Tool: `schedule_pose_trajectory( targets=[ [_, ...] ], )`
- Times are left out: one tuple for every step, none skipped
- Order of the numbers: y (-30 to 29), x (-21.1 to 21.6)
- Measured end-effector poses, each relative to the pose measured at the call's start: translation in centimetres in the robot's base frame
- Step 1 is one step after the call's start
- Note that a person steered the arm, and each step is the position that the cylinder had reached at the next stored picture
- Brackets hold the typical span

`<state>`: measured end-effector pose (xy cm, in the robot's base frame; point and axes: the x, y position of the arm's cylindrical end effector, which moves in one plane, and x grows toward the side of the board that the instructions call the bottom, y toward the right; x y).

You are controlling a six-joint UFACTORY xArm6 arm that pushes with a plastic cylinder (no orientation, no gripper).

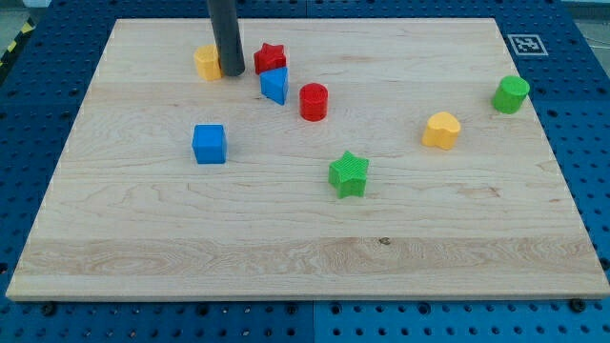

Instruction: Push the red star to the left of the blue triangle

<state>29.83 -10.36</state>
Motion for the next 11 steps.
schedule_pose_trajectory(
  targets=[
    [2.9, -4.5],
    [3.5, -8.3],
    [3.2, -9.2],
    [3.2, -7.9],
    [3.3, -4.5],
    [4.1, 0.0],
    [4.9, 4.6],
    [5.5, 7.4],
    [5.7, 9.4],
    [5.7, 11.7],
    [6.2, 13.7]
  ],
)
